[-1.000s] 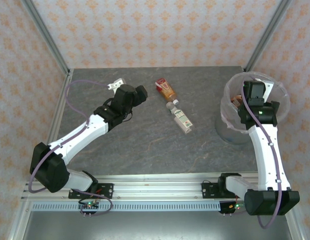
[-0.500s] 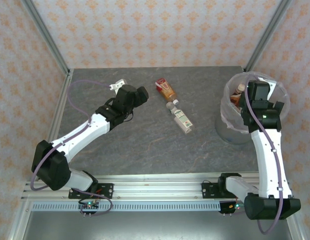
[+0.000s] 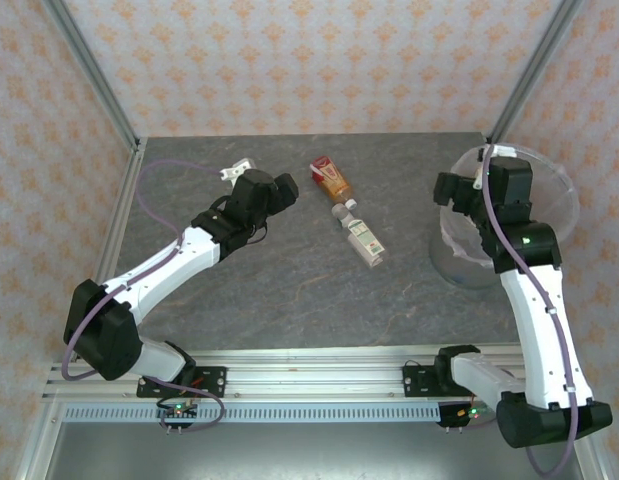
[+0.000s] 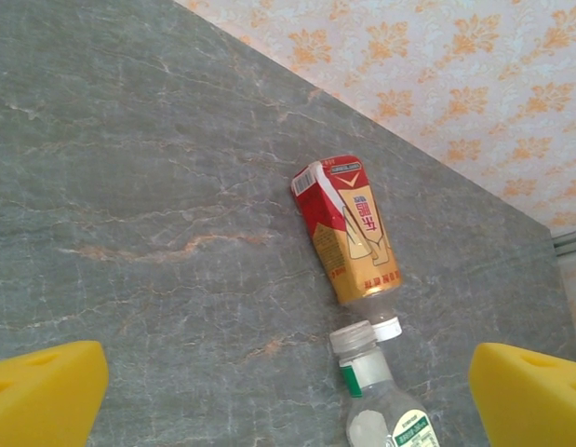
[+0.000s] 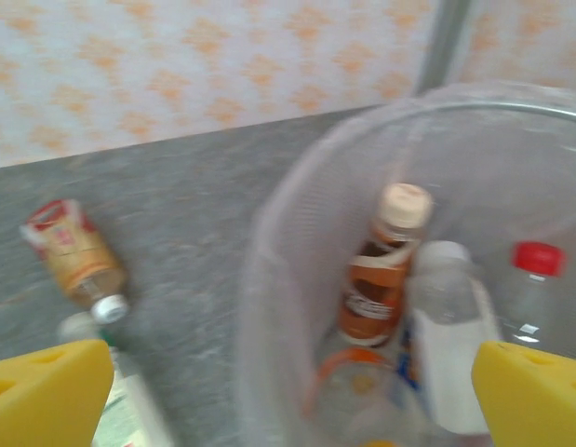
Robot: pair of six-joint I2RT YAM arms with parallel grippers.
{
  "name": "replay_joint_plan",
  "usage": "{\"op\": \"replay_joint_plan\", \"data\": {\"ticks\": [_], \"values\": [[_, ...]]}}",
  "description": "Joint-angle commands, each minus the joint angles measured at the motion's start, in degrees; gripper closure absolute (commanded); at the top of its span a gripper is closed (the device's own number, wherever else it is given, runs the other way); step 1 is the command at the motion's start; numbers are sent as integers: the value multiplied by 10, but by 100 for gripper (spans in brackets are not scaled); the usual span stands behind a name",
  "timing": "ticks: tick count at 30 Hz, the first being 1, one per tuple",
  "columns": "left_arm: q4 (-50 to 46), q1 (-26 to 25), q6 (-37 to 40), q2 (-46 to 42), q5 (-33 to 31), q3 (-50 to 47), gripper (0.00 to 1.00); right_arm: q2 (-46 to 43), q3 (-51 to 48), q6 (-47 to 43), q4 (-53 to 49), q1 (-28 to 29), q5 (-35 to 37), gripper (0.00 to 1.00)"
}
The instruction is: Put the plastic bottles in the bin
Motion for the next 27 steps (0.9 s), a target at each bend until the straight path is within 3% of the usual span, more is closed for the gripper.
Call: {"op": "replay_joint_plan", "data": {"ticks": [1, 6, 17, 27], "values": [[12, 3, 3, -5, 16, -4, 0, 19, 20, 4, 17, 29, -94, 1], [70, 4, 26, -35, 43, -37, 0, 69, 16, -13, 14, 79, -81, 1], [55, 3, 27, -70, 23, -59, 0, 186, -27, 21, 75, 179, -3, 1], [59, 4, 29, -89, 15, -75, 0, 308, -29, 52, 74, 209, 34, 1]]}}
